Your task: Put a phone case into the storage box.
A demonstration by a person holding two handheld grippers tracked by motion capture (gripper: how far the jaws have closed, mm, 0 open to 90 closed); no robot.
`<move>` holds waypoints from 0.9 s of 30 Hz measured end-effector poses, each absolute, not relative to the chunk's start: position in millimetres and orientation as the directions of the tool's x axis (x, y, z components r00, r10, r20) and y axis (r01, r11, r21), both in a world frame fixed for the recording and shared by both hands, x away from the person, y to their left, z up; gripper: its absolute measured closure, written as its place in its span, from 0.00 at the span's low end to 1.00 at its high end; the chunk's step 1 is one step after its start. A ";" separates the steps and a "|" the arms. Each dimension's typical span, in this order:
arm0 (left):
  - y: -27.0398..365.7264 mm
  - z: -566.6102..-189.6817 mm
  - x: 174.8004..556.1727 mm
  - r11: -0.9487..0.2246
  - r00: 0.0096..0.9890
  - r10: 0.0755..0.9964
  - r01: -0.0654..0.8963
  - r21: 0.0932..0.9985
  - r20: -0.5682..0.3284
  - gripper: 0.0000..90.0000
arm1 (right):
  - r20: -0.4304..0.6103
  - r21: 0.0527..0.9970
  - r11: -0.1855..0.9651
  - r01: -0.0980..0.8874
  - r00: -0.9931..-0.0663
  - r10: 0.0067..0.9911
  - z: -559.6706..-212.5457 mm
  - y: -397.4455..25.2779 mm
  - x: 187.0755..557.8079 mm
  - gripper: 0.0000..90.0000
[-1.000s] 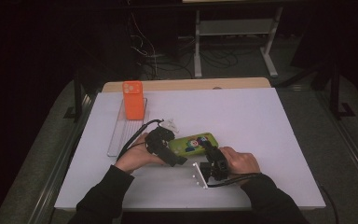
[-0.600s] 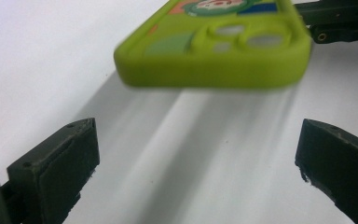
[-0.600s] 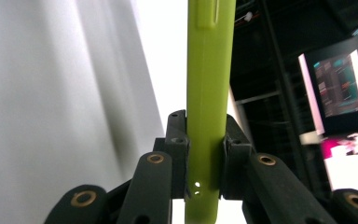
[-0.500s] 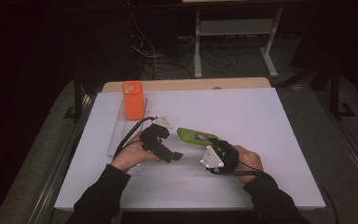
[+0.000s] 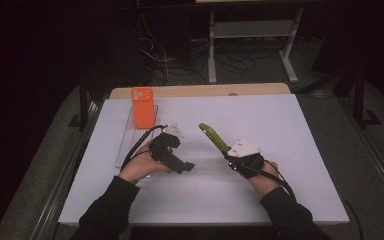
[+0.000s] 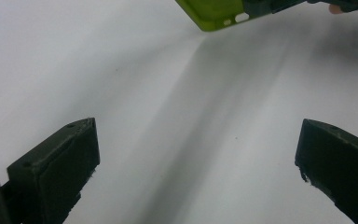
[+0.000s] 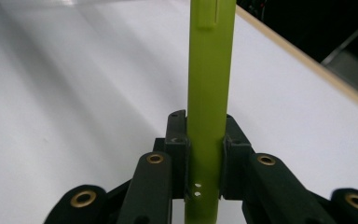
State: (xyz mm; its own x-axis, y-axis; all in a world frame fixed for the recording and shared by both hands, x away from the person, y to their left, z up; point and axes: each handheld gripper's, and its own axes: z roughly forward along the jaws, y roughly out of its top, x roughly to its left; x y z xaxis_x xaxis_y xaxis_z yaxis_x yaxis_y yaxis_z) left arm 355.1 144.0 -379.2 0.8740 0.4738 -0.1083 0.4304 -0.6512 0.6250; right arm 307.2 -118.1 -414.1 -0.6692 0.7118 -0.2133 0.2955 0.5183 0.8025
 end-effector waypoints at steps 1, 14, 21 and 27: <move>144.3 -379.2 355.3 -0.648 0.872 0.477 0.432 0.628 -0.108 0.00 | -0.167 0.813 0.485 0.323 -0.669 0.724 -414.0 -119.9 309.0 0.84; 146.7 -371.9 363.4 -0.508 0.821 0.549 0.476 0.718 -0.155 0.00 | 0.138 0.827 0.252 0.503 -0.615 0.776 -416.9 -131.4 319.2 0.84; 135.4 -362.6 374.0 -0.415 0.805 0.550 0.495 0.764 -0.222 0.00 | 0.169 0.828 0.220 0.515 -0.604 0.779 -416.0 -124.6 316.7 0.84; 116.7 -353.5 381.0 -0.398 0.814 0.534 0.482 0.780 -0.230 0.00 | 0.170 0.835 0.214 0.506 -0.608 0.776 -413.5 -120.2 313.3 0.84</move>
State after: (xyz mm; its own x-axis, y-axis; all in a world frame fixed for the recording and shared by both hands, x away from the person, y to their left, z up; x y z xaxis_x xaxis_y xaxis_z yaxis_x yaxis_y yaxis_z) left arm 381.0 116.7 -353.5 0.8138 0.5336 -0.2303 0.4820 -0.3982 0.7805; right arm 313.3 -120.2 -413.5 -0.6079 0.7756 0.1702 0.5064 0.2136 0.8354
